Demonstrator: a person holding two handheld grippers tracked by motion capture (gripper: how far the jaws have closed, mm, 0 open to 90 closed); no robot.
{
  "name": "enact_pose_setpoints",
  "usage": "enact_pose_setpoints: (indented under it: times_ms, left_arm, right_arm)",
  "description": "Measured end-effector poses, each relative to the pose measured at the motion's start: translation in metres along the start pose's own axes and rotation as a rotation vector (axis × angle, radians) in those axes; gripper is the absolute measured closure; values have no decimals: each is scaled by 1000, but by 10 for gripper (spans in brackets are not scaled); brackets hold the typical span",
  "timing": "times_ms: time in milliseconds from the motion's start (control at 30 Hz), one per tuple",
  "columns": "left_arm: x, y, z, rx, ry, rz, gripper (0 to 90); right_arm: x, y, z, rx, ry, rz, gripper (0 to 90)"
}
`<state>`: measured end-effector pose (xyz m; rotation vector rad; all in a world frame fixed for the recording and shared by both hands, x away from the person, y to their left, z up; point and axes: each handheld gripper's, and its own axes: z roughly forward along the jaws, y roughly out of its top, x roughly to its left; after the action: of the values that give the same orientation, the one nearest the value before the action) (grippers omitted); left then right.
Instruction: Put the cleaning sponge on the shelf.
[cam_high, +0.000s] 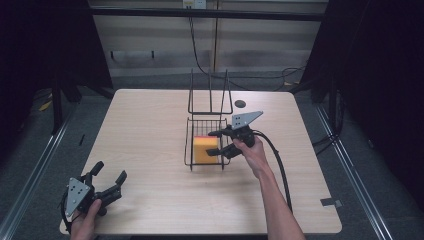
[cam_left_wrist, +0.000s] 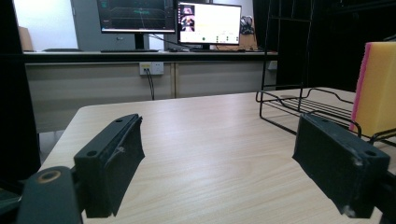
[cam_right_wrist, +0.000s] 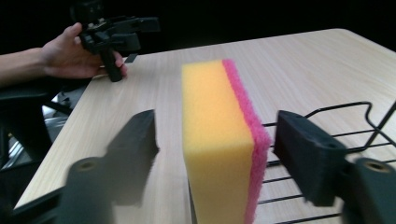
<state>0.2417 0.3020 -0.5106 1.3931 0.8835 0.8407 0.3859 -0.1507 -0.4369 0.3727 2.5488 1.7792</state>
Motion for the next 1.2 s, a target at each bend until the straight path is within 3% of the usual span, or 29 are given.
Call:
enact_pose_setpoints:
  times_ms: [67,200,300,367,600,800,1000,1067,1200]
  left_arm:
    - [0,0,0,1,3,5,156]
    - [0,0,0,1,4,5,156]
    - [0,0,0,1,4,5,156]
    - [0,0,0,0,1,0,156]
    - [0,0,0,1,2,0,156]
    - [0,0,0,1,5,5,156]
    - [0,0,0,1,0,0,156]
    - [0,0,0,2,3,5,156]
    - [0,0,0,1,6,5,156]
  right_arm:
    - [1,0,-1,-24,1,15,226]
    - [4,-1,-1,-21,-10,16,169]
    - [7,-4,-6,-44,-70,23,141]
    - [7,-5,-7,-48,-58,28,142]
    - [10,-1,-17,-62,-86,25,141]
    - [14,0,-21,-39,-85,23,142]
    - [18,2,-31,-37,-123,32,142]
    - [21,-1,-36,-36,-158,36,143]
    - [22,-5,-43,-46,-167,43,142]
